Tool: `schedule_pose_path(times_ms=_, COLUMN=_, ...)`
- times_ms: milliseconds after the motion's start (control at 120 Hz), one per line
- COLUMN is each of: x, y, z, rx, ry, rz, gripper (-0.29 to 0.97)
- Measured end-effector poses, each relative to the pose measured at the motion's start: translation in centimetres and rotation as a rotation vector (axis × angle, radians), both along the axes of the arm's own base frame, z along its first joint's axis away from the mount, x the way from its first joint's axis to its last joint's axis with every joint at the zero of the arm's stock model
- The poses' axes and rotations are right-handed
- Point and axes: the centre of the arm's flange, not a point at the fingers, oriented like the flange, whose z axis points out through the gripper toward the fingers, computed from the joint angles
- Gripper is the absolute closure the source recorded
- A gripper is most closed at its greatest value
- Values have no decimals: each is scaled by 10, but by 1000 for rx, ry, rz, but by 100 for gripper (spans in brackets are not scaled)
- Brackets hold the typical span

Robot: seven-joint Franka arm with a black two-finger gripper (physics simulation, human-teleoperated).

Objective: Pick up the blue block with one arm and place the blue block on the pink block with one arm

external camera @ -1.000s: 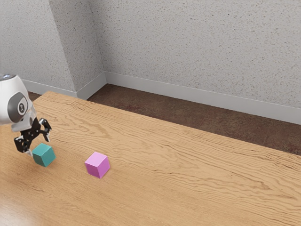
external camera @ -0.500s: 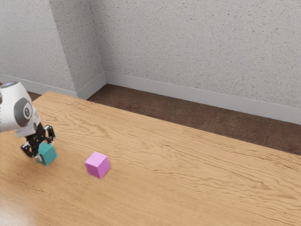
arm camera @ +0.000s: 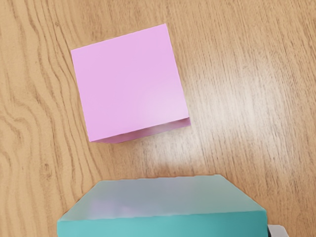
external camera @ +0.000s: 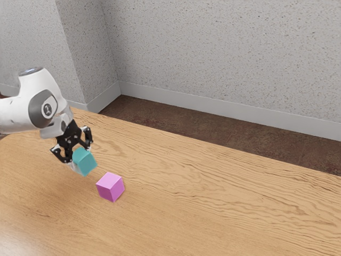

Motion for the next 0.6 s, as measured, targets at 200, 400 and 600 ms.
schedule_pose_path(times_ms=200, x=2, y=-15, z=17, rx=4, ry=-12, rz=10, gripper=50)
schedule_pose_path(times_ms=400, x=11, y=-63, z=18, rx=8, ry=5, rz=-40, gripper=34)
schedule_pose_path(times_ms=600, x=16, y=-83, z=11, rx=0, ry=32, rz=-7, gripper=31)
